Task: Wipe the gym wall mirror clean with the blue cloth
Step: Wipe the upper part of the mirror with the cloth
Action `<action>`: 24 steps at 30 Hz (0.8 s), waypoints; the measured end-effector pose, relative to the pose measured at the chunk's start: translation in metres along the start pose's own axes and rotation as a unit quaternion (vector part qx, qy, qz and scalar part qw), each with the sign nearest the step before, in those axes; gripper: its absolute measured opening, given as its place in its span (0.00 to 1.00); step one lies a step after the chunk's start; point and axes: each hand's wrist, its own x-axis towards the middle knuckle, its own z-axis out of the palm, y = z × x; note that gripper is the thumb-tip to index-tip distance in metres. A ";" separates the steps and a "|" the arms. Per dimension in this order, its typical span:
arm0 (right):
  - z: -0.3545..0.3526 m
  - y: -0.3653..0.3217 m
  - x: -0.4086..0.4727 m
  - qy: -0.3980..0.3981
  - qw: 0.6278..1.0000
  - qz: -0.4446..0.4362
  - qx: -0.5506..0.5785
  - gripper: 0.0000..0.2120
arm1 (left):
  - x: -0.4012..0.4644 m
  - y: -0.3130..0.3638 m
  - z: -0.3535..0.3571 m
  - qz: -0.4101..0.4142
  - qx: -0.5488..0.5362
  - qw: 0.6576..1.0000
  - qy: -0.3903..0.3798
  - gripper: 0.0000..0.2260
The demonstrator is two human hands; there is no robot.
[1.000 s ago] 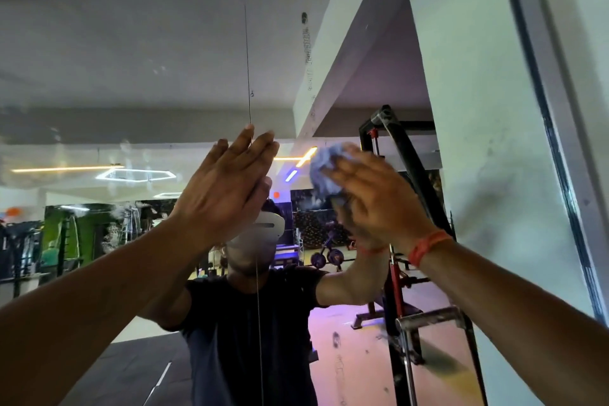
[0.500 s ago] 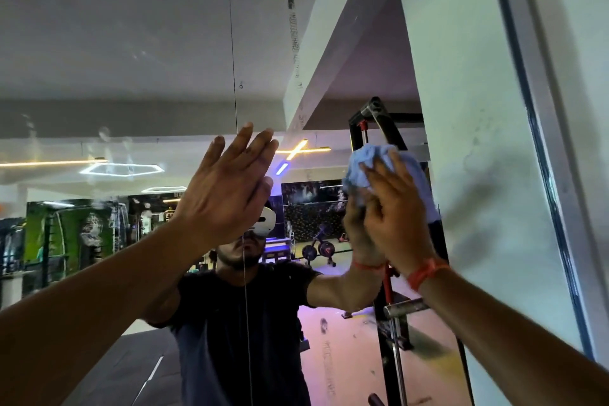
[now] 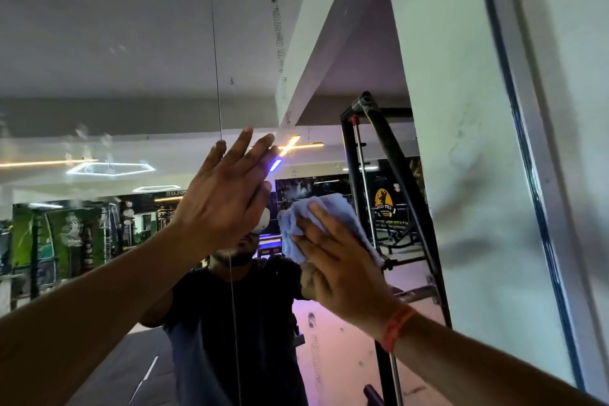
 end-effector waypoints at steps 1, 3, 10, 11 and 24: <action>-0.008 0.015 0.001 -0.019 0.998 -0.052 -0.021 0.20 | 0.000 0.000 0.000 0.000 -0.003 1.000 -0.003 0.26; -0.024 0.056 0.003 -0.011 0.996 -0.049 -0.071 0.20 | -0.001 -0.002 0.000 0.006 0.000 1.000 -0.013 0.27; 0.013 0.005 -0.012 0.101 0.977 0.181 0.047 0.21 | -0.001 -0.005 -0.001 0.034 0.018 0.998 -0.045 0.28; 0.013 -0.004 -0.015 0.065 0.993 0.087 0.037 0.20 | 0.001 -0.005 -0.001 0.041 0.019 0.998 -0.047 0.28; -0.016 0.075 -0.021 0.141 0.957 0.254 0.001 0.22 | 0.049 0.044 0.023 0.161 0.035 0.986 0.009 0.26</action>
